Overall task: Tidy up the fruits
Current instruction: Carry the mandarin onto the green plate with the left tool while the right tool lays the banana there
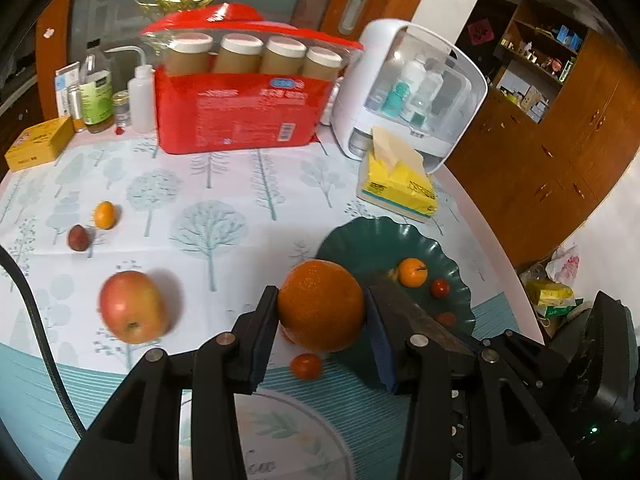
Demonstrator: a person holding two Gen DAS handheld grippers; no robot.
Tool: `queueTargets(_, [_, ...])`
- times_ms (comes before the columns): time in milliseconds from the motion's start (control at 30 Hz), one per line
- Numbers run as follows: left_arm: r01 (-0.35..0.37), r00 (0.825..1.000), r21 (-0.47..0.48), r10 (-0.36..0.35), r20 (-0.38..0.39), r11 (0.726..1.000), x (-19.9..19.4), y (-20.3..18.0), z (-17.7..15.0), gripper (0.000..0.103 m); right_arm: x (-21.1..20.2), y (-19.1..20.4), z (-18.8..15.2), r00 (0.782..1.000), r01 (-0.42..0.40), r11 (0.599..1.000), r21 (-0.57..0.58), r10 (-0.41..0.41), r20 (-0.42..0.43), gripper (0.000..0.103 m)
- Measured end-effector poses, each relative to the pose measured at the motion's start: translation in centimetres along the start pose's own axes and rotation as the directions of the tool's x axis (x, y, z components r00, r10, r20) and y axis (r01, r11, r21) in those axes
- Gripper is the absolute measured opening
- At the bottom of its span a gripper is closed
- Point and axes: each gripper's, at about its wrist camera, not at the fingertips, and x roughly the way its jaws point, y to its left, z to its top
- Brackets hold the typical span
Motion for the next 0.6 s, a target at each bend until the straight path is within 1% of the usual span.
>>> queueTargets(233, [-0.007,0.997,-0.018,0.006,-0.072,1.000,4.0,-2.2,-0.4,0.042,0.4,-3.1,-0.8,1.000,-0.026,0.999,0.033,0.026,0.003,0.029])
queueTargets(500, [-0.035,0.986,-0.033,0.029,-0.165,0.999,8.0,-3.4,-1.1,0.042,0.5,-4.4,-1.3,0.995,-0.101,0.992,0.074,0.101,0.014,0.030])
queueTargets(567, [-0.041,0.982,-0.032,0.034,-0.184,0.999,8.7,-3.6,-1.3,0.042,0.5,-4.7,-1.4,0.993,-0.119,0.989,0.089,0.119,0.010,0.031])
queueTargets(600, [-0.042,0.981,-0.032,0.036,-0.191,0.999,8.9,-3.6,-1.4,0.042,0.5,-4.8,-1.5,0.992,-0.126,0.988,0.094,0.126,0.007,0.033])
